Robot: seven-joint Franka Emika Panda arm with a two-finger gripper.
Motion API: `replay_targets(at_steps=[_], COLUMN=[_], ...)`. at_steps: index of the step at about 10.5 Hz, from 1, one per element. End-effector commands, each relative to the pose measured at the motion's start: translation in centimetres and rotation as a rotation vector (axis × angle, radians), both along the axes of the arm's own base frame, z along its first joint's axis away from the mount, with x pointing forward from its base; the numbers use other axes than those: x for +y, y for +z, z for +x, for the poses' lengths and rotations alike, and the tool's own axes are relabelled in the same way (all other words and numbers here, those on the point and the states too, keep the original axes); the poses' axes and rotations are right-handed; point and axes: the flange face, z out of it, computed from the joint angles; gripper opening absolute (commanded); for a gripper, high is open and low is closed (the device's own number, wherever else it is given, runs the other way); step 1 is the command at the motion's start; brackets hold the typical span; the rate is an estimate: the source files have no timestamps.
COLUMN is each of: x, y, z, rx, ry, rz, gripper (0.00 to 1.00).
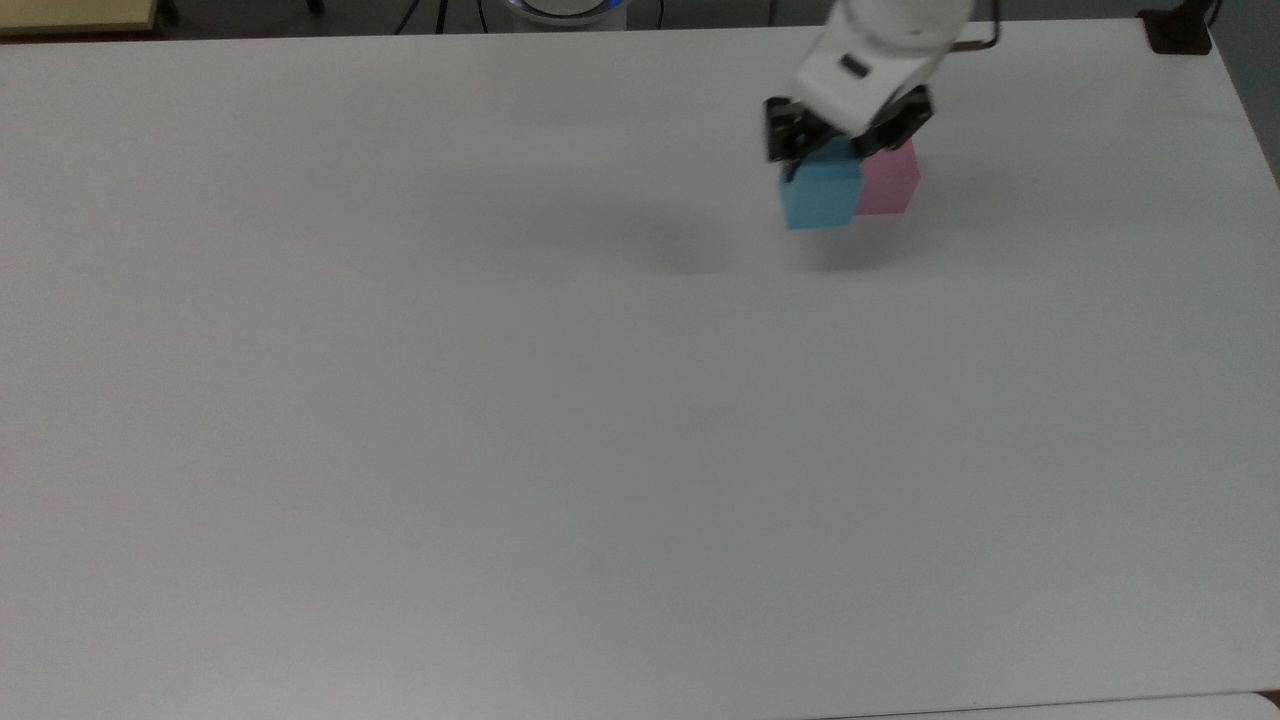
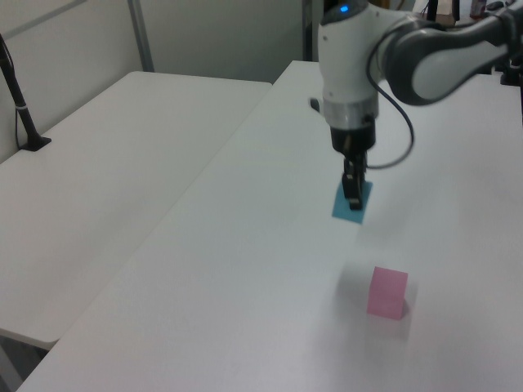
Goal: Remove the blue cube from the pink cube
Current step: 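Lift the blue cube up off the pink cube, then carry the blue cube away from the pink cube and set it down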
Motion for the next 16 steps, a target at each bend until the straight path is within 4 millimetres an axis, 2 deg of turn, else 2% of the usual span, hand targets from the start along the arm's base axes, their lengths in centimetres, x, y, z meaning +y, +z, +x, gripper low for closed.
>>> replay_targets(at_steps=[1, 3, 4, 5, 7, 8, 9, 10, 11, 13, 14, 15, 16], x=[-7.9, -10.8, -11.5, -11.4, -10.5, -10.3, -10.4, -10.5, -10.4, -10.2, -10.3, -10.5, -10.9], y=[-2.0, -4.5, -6.7, -8.1, -9.4, -10.0, -10.8, -11.0, -10.9, -10.0, -7.1, -4.1, -0.2], z=[6.1, 10.1, 11.2, 11.8, 12.1, 12.1, 12.1, 12.1, 12.1, 11.8, 11.6, 10.5, 8.7], rx=[0.001, 0.0, 0.011, 0.021, 0.015, 0.021, 0.031, 0.034, 0.034, 0.028, -0.014, -0.045, -0.084], ry=[0.016, 0.01, 0.014, 0.014, 0.018, 0.017, 0.015, 0.015, 0.017, 0.013, -0.035, -0.07, -0.089], rz=[0.024, 0.01, -0.027, -0.03, -0.025, -0.026, -0.029, -0.029, -0.03, -0.029, -0.029, -0.032, -0.03], gripper=[0.15, 0.15, 0.16, 0.18, 0.27, 0.37, 0.52, 0.92, 1.0, 1.0, 1.0, 1.0, 1.0])
